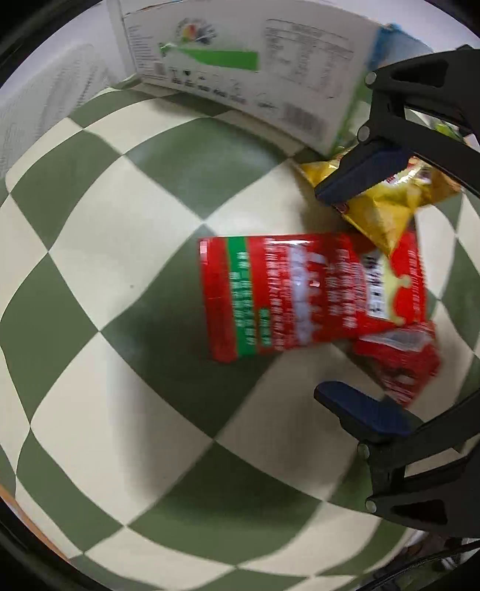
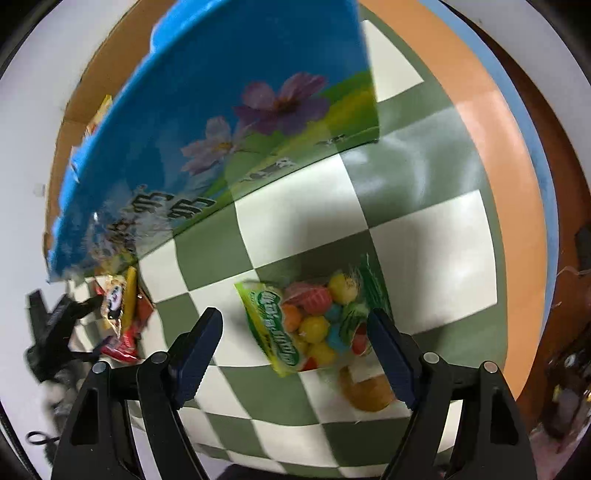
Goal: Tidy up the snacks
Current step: 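Lower both tools to the mat toward the red packet and watermelon candy bag, then grasp the red packet with left tool while right tool grasps watermelon candy bag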
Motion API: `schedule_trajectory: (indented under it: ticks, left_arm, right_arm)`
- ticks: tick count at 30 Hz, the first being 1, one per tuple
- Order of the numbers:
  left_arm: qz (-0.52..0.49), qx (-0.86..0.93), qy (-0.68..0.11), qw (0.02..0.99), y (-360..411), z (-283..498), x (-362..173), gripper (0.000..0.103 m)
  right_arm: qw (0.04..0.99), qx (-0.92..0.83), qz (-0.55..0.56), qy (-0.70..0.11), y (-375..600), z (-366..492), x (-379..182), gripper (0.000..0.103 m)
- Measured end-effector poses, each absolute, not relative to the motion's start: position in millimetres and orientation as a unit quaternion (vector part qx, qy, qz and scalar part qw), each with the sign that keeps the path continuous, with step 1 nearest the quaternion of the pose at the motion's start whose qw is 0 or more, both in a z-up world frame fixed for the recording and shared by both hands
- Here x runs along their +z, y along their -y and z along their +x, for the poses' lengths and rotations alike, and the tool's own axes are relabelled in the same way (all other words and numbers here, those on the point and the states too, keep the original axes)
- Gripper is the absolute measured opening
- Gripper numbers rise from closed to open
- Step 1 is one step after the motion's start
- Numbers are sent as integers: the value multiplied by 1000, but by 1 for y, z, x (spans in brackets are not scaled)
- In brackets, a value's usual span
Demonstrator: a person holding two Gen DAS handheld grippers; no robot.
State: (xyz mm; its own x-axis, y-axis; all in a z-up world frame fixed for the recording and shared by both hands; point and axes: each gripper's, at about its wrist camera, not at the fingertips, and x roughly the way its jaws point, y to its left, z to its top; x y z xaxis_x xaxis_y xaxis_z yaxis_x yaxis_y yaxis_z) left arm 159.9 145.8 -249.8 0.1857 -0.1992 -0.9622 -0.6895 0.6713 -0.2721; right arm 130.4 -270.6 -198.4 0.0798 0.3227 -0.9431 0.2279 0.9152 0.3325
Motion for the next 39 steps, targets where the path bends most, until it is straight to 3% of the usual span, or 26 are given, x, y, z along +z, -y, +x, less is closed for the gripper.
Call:
schedule_trajectory:
  ticks: [3, 10, 13, 17, 23, 28, 32, 35, 39]
  left_arm:
    - [-320, 186, -611, 700, -141, 161, -245, 54]
    - [-206, 128, -641, 728, -104, 142, -237, 51]
    - [-171, 106, -654, 729, -85, 122, -237, 51]
    - [-146, 84, -669, 724, -61, 104, -243, 51]
    - [-134, 61, -670, 728, -28, 81, -236, 51]
    - [-101, 40, -673, 731, 13, 68, -233, 51]
    - [-103, 34, -673, 732, 32, 61, -231, 51]
    - [-98, 24, -670, 736, 68, 67, -224, 51]
    - [-93, 1, -664, 742, 96, 97, -218, 51]
  right_arm:
    - [709, 26, 210, -673, 271, 127, -190, 83]
    - [698, -3, 254, -670, 293, 117, -188, 83]
    - [710, 16, 224, -667, 289, 119, -189, 83]
    - [741, 114, 2, -662, 226, 127, -176, 83]
    - [671, 186, -371, -614, 147, 91, -198, 83]
    - [609, 244, -465, -594, 125, 77, -229, 82]
    - [623, 232, -396, -633, 132, 99, -235, 70]
    - [660, 174, -219, -698, 160, 134, -227, 64]
    - [673, 116, 45, -729, 217, 164, -218, 68]
